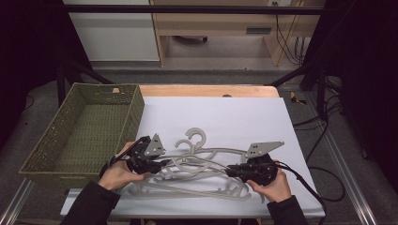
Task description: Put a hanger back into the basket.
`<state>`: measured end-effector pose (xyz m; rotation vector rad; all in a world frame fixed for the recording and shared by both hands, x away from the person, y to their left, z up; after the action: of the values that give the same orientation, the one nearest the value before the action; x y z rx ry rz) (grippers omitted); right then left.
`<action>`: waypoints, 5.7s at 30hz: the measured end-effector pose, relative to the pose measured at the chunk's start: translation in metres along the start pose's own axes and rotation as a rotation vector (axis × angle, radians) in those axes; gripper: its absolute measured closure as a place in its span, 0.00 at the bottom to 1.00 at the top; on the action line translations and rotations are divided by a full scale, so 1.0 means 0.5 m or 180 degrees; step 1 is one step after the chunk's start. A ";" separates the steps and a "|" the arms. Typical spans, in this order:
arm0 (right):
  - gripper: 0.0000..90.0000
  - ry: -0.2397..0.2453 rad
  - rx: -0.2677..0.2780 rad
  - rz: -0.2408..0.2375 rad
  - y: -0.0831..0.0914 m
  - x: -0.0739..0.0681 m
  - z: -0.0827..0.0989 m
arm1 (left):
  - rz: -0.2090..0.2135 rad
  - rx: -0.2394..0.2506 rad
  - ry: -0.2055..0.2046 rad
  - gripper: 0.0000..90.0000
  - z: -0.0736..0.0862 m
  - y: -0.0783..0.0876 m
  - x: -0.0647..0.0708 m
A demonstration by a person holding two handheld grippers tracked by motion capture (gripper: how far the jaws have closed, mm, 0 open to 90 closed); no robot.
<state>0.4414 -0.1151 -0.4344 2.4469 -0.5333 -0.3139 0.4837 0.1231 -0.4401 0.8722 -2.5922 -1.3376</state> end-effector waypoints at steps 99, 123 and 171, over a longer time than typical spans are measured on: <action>0.01 -0.0514 0.0745 0.1640 0.121 0.155 0.067 | -0.0967 0.1117 0.1209 0.90 0.028 0.250 -0.229; 0.01 -0.0515 0.0716 0.1618 0.114 0.156 0.068 | -0.1176 0.1015 0.1380 0.90 0.113 0.291 -0.369; 0.01 -0.0527 0.0636 0.1614 0.098 0.158 0.072 | -0.1613 0.0716 0.1534 0.90 0.336 0.315 -0.477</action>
<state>0.4851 -0.2047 -0.4403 2.3761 -1.2782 -0.2586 0.5562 0.4411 -0.3802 1.7281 -2.2385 -0.7680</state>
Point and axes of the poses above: each handheld gripper's, and its own axes: y roughly backward along the jaws, z roughly out of its underside, x roughly to its right, the point moved 9 cm from there along -y, roughly forward along the jaws, and after that the axes turned 7 degrees about y, right-handed, at the moved point
